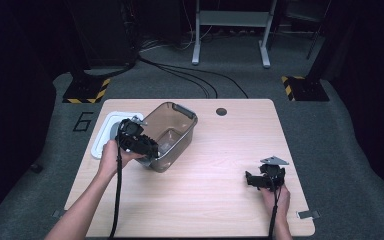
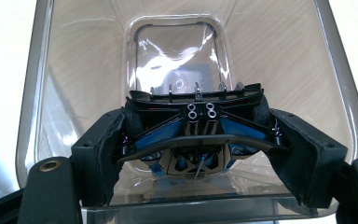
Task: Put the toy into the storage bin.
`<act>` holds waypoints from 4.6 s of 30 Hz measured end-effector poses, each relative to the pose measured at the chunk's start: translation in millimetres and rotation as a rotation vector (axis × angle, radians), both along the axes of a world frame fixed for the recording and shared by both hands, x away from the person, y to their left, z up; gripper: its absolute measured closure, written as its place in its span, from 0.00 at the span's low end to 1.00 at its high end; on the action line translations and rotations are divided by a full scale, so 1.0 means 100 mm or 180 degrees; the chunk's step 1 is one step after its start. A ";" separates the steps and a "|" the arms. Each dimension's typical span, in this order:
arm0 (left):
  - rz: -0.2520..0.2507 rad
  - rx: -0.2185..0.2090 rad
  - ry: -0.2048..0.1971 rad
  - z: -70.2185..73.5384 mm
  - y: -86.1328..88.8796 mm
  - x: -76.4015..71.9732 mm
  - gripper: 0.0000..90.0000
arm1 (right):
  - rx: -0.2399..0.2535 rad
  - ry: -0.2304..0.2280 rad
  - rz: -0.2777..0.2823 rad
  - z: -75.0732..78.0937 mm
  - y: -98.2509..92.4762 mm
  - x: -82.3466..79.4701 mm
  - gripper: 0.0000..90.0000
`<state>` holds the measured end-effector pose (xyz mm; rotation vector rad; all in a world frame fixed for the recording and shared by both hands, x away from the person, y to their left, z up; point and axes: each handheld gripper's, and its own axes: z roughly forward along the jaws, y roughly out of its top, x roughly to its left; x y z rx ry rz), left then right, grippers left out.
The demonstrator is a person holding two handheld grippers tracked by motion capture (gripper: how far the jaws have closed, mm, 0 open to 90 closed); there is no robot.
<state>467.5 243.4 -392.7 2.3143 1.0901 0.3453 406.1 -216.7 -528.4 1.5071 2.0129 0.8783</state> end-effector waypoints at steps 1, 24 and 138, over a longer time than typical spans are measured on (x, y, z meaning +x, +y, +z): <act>0.0001 0.0000 -0.0004 0.00 0.00 0.00 0.27 | 0.0000 0.0000 0.0000 0.00 0.00 0.00 0.07; 0.0112 -0.0088 -0.0130 0.06 0.12 -0.08 0.08 | 0.0000 0.0001 -0.0001 0.00 0.00 0.00 0.07; 0.1776 -0.0175 -0.0448 -0.39 1.40 0.69 0.75 | 0.0001 -0.0004 0.0004 0.00 0.00 0.00 0.07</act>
